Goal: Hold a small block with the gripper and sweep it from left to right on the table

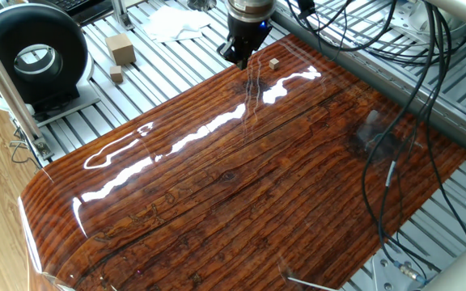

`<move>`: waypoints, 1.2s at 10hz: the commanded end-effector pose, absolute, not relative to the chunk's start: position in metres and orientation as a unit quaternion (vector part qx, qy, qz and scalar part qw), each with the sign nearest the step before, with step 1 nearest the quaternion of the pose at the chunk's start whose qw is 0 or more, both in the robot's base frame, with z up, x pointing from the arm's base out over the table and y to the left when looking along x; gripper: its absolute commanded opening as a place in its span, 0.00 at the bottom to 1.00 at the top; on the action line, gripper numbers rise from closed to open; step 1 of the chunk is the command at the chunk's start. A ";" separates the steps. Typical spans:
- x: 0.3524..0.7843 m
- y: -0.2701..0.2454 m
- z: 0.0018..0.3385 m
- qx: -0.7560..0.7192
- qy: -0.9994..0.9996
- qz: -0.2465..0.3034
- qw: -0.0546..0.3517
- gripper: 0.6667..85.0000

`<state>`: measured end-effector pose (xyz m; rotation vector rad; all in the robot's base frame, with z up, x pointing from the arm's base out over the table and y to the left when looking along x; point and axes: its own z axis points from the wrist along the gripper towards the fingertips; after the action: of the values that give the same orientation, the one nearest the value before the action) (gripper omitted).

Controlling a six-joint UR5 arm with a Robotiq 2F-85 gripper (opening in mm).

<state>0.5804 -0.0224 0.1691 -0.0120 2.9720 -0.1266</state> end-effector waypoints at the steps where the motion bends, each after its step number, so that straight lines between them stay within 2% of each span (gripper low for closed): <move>1: 0.565 -0.011 0.167 0.015 0.998 -0.017 0.054 0.00; 4: 0.576 -0.028 0.170 -0.051 0.995 -0.054 0.072 0.00; 6: 0.532 -0.006 0.166 0.104 0.995 -0.009 -0.009 0.00; 8: 0.545 -0.021 0.159 0.075 0.997 -0.015 0.003 0.00; 10: 0.575 -0.059 0.146 0.041 0.998 -0.033 0.028 0.00; 12: 0.601 -0.085 0.133 0.026 0.999 -0.025 0.033 0.00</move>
<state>0.5765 -0.0575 0.1461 0.1177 3.0879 -0.0985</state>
